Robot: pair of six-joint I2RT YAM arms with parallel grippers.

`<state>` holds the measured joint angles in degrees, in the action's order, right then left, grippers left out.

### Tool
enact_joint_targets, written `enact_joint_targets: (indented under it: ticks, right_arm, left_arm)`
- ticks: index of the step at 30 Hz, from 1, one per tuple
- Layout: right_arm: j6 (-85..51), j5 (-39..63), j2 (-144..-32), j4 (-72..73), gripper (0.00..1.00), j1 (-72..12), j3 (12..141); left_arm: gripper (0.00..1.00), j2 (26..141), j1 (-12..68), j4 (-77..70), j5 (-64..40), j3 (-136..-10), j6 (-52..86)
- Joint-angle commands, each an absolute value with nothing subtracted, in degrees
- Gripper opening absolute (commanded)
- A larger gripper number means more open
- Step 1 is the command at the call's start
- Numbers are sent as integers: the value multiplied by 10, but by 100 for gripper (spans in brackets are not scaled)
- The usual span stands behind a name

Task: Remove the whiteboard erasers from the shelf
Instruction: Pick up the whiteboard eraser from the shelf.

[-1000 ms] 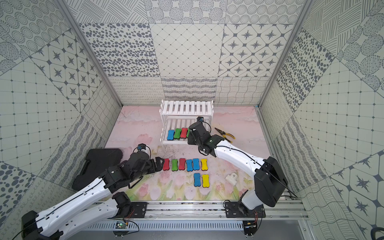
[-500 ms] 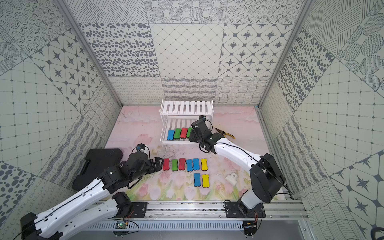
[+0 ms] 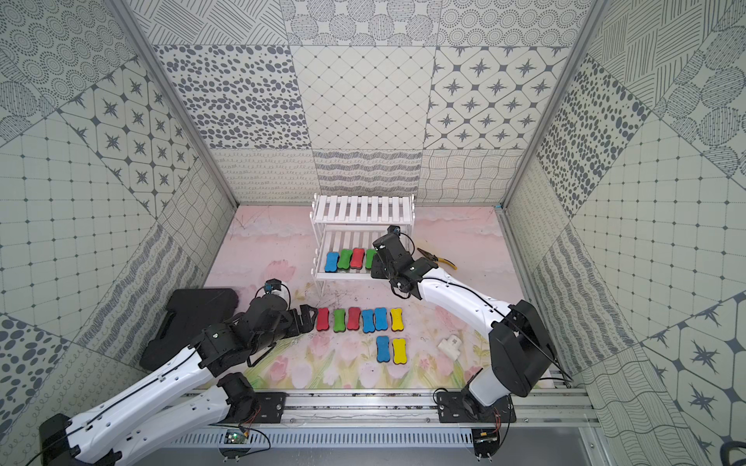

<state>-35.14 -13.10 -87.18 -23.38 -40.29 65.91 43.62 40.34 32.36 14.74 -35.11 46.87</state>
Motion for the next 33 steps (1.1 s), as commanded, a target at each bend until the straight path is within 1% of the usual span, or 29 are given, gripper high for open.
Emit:
enact_joint_targets:
  ticks: [1,4,7,10,16,29,33]
  right_arm:
    - [-323,-135,-848,-237,50,-399,682]
    - [-312,-103,-857,-224,60,-401,695]
    - [-312,-109,-876,-224,63,-409,709]
    - [-315,-120,-896,-225,63,-411,720]
    - [-313,-117,-918,-226,59,-412,732]
    - [-300,-120,-945,-235,58,-417,750]
    - [-297,-128,-951,-244,56,-418,755]
  left_arm:
    - [100,437,401,323,146,-349,470]
    - [100,438,401,321,147,-349,472]
    - [99,439,401,319,146,-350,472]
    - [99,440,400,321,146,-350,472]
    - [99,440,400,323,149,-350,472]
    - [99,443,398,318,146,-346,472]
    - [99,444,398,318,145,-347,472]
